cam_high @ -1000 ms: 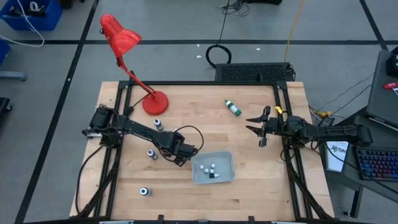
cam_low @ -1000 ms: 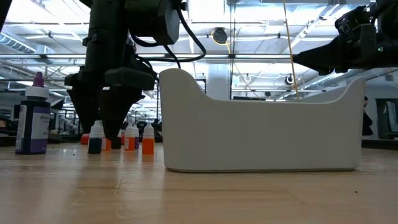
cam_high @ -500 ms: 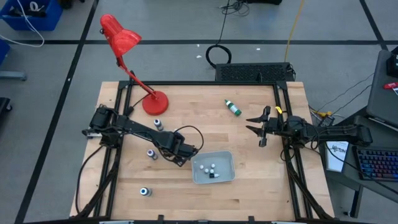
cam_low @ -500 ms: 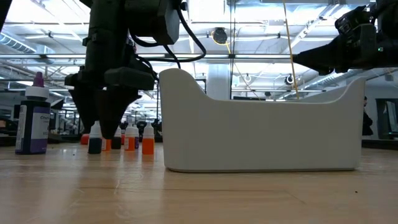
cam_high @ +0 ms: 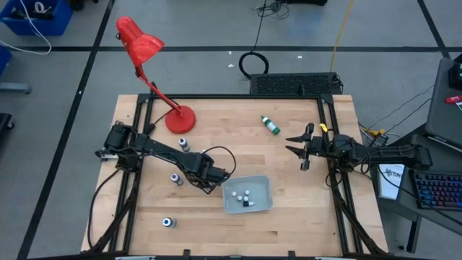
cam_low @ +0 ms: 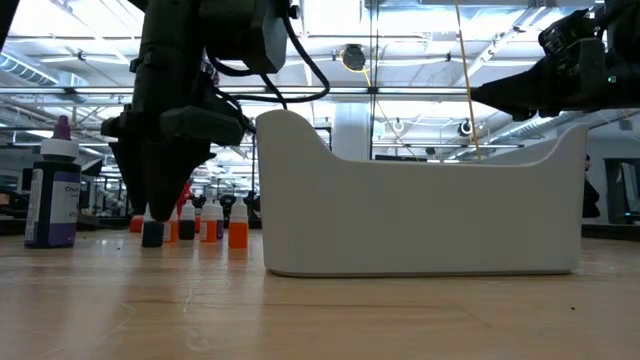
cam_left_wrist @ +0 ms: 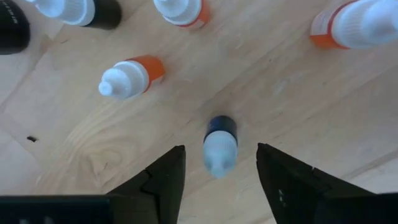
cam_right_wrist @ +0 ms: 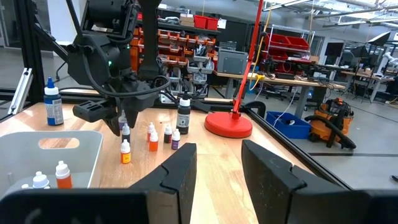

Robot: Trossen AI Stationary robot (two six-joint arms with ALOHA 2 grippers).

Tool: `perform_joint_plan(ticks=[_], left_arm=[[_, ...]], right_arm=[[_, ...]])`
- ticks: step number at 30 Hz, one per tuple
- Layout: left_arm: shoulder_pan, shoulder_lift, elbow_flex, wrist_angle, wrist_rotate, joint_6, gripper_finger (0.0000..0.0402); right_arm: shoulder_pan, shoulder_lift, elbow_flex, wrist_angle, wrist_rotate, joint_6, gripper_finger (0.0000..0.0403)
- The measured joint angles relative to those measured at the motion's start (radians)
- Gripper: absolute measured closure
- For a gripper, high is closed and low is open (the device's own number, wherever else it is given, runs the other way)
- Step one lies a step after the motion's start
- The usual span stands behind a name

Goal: Pick & Place food coloring
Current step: Put the small dark blue food coloring bottle into the gray bin

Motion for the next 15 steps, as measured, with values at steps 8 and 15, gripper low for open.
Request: perform_joint_plan(ticks=[8, 15], left_arm=[[0.000, 0.000, 0.000, -0.002, -0.022, -0.003, 0.0217], [0.000, 0.000, 0.000, -0.002, -0.026, 0.001, 0.0218]], right_arm=[[0.000, 0.000, 0.000, 0.000, 0.000, 0.000, 0.0287], [0.000, 0.000, 0.000, 0.000, 0.000, 0.000, 0.0287]])
